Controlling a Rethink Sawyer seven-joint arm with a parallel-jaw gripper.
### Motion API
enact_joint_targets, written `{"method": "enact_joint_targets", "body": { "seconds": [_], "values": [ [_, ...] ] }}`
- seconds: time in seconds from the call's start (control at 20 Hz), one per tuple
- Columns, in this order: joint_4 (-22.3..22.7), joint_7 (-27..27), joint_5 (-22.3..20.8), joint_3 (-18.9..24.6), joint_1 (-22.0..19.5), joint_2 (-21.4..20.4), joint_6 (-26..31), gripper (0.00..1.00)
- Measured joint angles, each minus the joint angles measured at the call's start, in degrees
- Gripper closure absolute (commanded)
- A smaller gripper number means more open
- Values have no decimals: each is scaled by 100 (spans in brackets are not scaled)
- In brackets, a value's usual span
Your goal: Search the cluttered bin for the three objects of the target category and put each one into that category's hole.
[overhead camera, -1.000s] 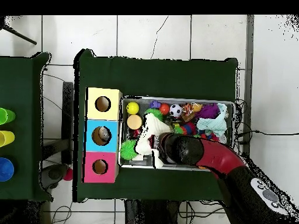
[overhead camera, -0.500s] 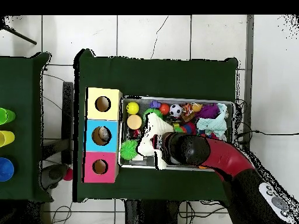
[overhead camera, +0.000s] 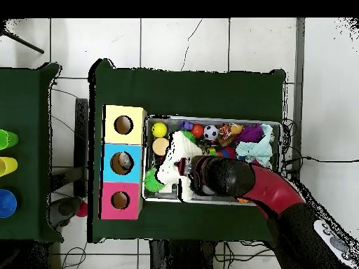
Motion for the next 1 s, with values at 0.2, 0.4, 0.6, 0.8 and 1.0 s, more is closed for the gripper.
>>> {"method": "enact_joint_targets", "body": {
  "seconds": [0.2, 0.4, 0.6, 0.8, 1.0],
  "values": [
    [156, 0, 109, 149, -77, 113, -135, 100],
    [312, 0, 112, 197, -74, 249, -429, 0],
    [404, 0, 112, 226, -69, 296, -630, 0],
    [433, 0, 113, 216, 2, 296, -714, 0],
    [429, 0, 58, 167, 136, 281, -714, 0]
  ]
}}
